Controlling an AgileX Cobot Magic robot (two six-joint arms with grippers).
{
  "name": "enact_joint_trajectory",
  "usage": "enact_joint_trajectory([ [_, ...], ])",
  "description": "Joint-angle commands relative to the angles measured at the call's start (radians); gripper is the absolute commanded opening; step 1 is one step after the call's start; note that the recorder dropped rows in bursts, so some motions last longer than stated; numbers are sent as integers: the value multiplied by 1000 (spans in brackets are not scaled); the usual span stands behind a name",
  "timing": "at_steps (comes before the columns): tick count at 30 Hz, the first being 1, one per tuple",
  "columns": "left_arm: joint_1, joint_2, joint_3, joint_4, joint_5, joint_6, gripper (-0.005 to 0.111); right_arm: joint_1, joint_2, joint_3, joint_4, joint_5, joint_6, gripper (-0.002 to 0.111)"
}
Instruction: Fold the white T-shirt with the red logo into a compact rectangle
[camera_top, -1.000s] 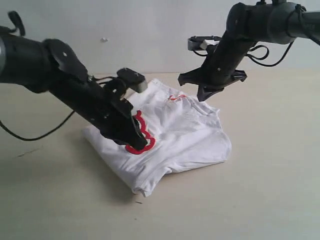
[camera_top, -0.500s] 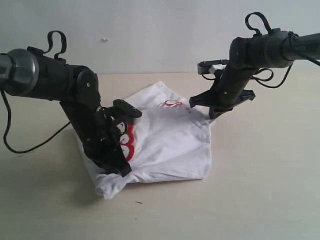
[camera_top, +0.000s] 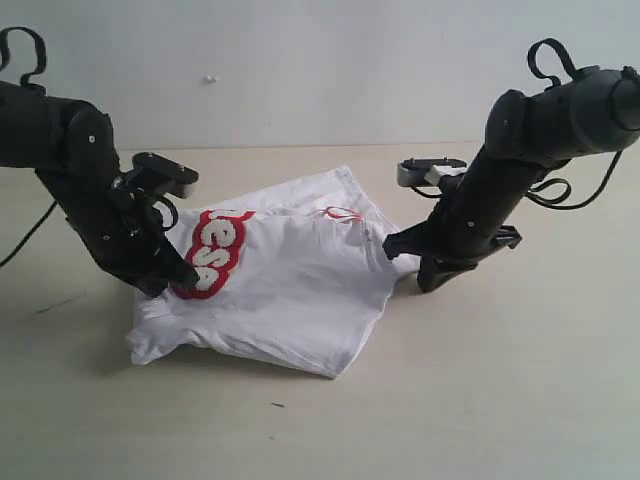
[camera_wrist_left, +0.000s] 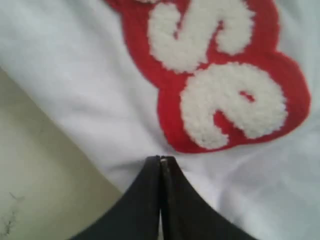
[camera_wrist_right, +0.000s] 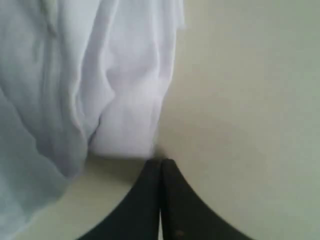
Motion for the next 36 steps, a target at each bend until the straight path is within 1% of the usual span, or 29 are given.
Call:
enact_joint_trajectory([
  [1,6,-30,4,1,2,-16,0,3,-37,74,-67,45,-26,0],
  [3,4,-48,4,-7,2,-16,0,3,-82,76,-59,0,-25,0],
  [4,4,-61,4,-17,2,-16,0,3,-103,76,-38,-28,-27,2],
  [6,4,-92,4,-19,-5,-15,0,3,-130,76,21,-92,-62,10],
  [8,4,-123,4,-24,-16,-15,0,3,-135,76,106,-158,-113,25],
  [9,4,-145,4,-34,-18,-15,0,3,-129,76,189,-217,-167,42],
  [10,4,-153,4,-37,-18,-15,0,3,-120,74,247,-240,-217,51],
  [11,4,-160,4,-37,-18,-15,0,3,-97,57,350,-250,-309,61],
  [13,4,-158,4,-41,-18,-13,0,3,-43,20,414,-248,-337,61],
  [16,4,-150,4,-43,-22,-13,0,3,23,-25,445,-216,-353,60],
  [18,4,-147,4,-43,-37,-13,0,3,32,-25,470,-196,-392,58],
  [27,4,-147,4,-43,-44,-13,0,3,40,-25,483,-112,-395,51],
  [36,4,-147,4,-43,-42,-13,0,3,-12,-25,460,-77,-392,51],
])
